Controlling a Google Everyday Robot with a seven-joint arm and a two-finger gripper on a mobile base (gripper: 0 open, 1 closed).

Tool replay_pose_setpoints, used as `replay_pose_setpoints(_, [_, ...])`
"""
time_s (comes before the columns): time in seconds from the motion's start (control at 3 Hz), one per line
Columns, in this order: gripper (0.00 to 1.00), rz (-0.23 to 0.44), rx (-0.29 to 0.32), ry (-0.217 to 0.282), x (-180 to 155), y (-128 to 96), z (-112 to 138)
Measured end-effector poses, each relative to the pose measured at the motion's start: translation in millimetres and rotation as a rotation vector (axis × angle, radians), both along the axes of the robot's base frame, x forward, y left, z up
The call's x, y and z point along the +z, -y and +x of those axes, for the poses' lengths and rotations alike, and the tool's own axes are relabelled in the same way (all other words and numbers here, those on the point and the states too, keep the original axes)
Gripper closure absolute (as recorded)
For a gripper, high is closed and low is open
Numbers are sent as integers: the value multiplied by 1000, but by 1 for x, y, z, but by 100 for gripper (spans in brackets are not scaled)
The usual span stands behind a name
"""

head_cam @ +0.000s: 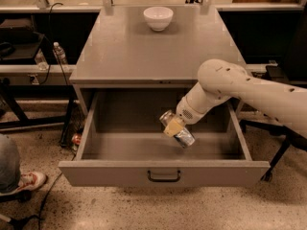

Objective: Place redbull can into top drawer

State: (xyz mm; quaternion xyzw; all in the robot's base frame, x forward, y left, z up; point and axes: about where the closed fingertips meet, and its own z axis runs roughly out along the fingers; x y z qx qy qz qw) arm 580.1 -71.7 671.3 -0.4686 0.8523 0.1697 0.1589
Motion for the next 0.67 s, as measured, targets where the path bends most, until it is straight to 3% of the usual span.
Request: replay_pose_setpoints(0.67, [100, -15, -26, -20, -13, -1, 4])
